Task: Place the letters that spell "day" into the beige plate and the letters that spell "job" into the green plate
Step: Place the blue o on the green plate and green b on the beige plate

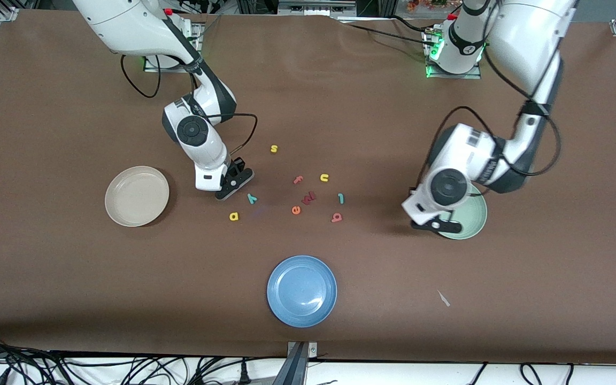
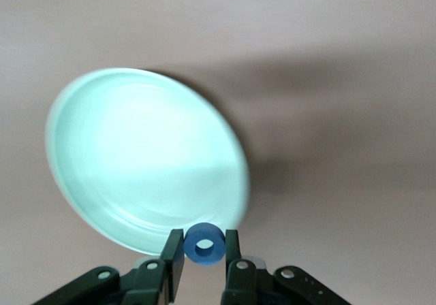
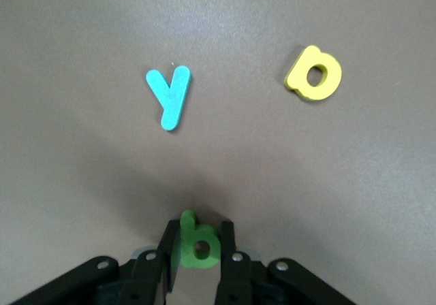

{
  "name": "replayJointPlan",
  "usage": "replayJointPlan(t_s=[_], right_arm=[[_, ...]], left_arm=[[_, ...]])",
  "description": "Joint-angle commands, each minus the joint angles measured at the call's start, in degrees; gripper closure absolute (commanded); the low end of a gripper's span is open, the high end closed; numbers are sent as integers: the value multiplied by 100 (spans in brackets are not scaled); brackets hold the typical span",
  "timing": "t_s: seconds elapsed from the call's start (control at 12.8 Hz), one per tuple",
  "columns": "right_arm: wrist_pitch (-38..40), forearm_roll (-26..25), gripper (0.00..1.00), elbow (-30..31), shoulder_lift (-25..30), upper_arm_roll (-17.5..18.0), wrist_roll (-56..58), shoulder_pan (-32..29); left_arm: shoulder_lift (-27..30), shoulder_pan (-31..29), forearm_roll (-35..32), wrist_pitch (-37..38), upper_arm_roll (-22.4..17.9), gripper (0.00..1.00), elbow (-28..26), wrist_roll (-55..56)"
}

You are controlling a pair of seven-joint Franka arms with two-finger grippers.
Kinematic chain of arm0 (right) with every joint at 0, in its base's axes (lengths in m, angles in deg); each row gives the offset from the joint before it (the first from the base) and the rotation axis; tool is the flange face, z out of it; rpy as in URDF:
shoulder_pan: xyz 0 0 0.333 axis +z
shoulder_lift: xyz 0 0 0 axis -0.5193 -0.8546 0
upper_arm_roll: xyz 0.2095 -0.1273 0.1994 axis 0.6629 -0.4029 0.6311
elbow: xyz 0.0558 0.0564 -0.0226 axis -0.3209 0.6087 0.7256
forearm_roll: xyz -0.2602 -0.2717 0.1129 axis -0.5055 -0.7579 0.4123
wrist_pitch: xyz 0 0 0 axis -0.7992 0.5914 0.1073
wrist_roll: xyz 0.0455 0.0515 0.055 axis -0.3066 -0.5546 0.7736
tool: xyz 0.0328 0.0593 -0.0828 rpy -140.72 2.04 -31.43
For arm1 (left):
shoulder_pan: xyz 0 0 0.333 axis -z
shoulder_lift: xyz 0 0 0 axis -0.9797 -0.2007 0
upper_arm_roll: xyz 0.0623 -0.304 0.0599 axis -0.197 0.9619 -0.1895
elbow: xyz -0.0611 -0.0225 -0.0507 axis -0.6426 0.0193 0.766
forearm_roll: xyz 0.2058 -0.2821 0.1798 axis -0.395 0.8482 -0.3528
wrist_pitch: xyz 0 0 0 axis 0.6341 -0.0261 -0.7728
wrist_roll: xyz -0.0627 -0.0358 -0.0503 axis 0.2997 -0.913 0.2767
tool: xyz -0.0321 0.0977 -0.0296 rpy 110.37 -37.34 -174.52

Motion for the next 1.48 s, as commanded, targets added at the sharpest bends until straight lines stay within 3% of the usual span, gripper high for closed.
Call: replayJointPlan(t_s=[0.0, 0.16, 0.31, 0.39, 0.47, 0.55, 0.86, 1.09, 1.33, 1.4], right_arm=[[933, -3, 100, -255, 359, 58, -640, -14], [1874, 85, 100, -659, 535, 41, -1221, -23], [2238, 242, 100, -802, 667, -81, -1617, -32], [2239, 435, 100, -811, 720, -230, -1880, -32], [2248, 654, 100, -845, 720, -397, -2083, -32], [2248, 830, 100, -863, 720, -608, -2215, -32], [2274, 876, 100, -898, 659, -1364, -2077, -145], [2274, 867, 100, -943, 527, -1383, -1718, -636], [2213, 806, 100, -1004, 282, -1383, -1190, -944], [2239, 806, 58, -1117, 176, -1383, -1006, -1041]], left_arm=[[-230, -450, -107, 2, 59, 100, 34, -404], [-459, -556, -159, -366, 59, 100, -10, -413], [-565, -574, -107, -421, 59, 99, -28, -413], [-592, -583, -98, -421, 59, 84, -10, -413], [-610, -583, -80, -438, 59, 10, -2, -413], [-610, -583, -72, -464, 67, 0, -10, -413], [-540, -496, 103, -438, 198, 0, 16, -256], [-592, -373, 972, -735, 436, 0, 104, 218], [-723, 364, 975, -1474, 428, 0, 139, 1620], [-750, 601, 974, -1501, 410, 0, 174, 2122]])
